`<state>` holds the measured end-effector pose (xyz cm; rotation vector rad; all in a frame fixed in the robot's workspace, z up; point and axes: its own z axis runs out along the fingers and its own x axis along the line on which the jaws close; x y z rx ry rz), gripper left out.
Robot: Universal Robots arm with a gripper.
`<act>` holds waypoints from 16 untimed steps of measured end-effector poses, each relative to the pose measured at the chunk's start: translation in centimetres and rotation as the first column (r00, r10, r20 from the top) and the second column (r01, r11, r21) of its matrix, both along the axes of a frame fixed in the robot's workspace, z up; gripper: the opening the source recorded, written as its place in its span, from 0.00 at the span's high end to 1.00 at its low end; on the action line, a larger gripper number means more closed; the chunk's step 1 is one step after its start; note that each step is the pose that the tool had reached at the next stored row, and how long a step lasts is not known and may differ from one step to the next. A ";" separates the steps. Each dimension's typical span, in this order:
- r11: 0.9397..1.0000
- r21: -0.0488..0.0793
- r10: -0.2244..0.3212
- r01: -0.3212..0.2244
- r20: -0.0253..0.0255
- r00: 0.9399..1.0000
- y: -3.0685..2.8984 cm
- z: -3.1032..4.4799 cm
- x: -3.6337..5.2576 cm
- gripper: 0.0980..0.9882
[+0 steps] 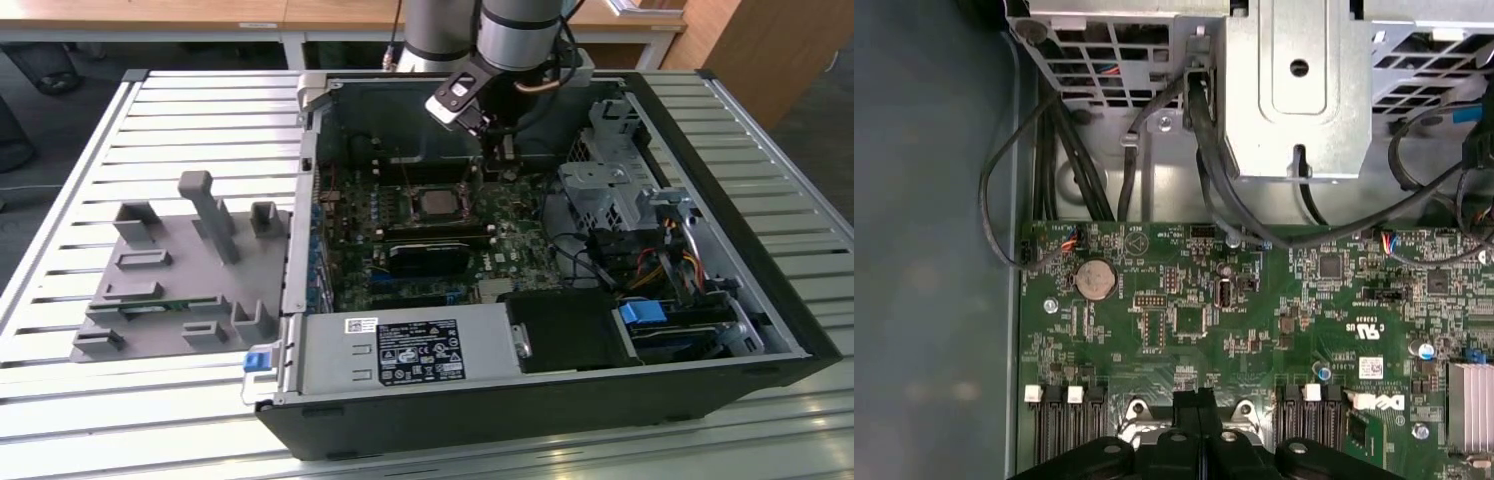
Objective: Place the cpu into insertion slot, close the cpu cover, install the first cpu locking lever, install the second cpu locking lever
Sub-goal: 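Close the cpu cover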
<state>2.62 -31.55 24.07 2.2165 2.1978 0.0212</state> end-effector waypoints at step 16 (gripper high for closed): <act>1.000 -0.004 0.000 0.000 0.000 1.000 0.05 -0.69 -2.46 0.99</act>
